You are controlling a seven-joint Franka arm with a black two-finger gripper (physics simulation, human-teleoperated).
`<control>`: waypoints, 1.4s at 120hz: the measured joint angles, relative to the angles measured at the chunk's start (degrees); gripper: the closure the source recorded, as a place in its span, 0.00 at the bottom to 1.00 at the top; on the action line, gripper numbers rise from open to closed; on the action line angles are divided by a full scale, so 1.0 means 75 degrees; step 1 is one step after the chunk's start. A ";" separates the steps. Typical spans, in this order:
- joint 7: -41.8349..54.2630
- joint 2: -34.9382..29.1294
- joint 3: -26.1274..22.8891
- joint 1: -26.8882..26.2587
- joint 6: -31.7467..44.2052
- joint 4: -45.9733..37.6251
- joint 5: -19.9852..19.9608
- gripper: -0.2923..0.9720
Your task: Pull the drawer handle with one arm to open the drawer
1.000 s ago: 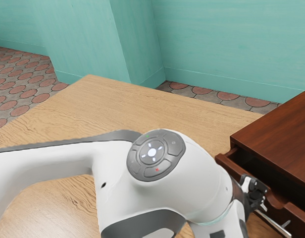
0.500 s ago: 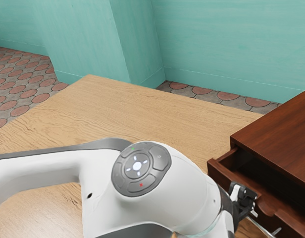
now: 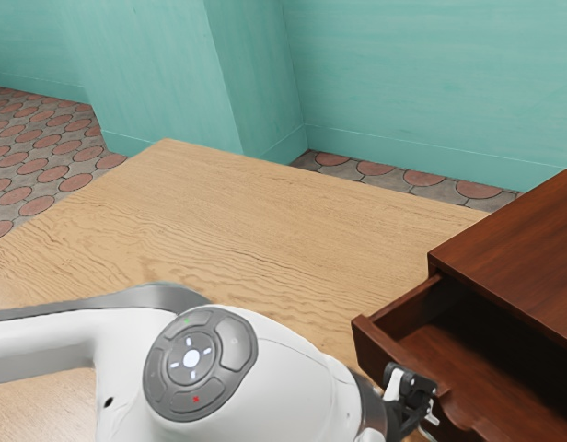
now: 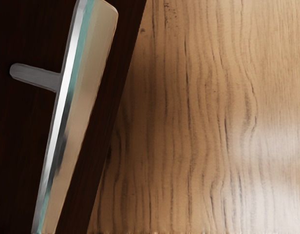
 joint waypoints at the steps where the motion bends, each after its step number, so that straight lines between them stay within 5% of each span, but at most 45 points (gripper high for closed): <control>1: -0.0004 -0.0012 0.0000 -0.0002 0.0000 -0.0011 0.0002 0.23; 67: -0.0209 -0.0787 -0.0139 -0.0030 -0.0120 -0.0507 -0.0024 0.31; 94: -0.0267 -0.0856 -0.0138 -0.0075 -0.0142 -0.0685 0.0083 0.14; 153: -0.0316 -0.1544 -0.0139 -0.0157 -0.0341 -0.1023 0.0287 0.40; 168: -0.0368 -0.1641 -0.0148 -0.0054 -0.0403 -0.1050 0.0080 0.29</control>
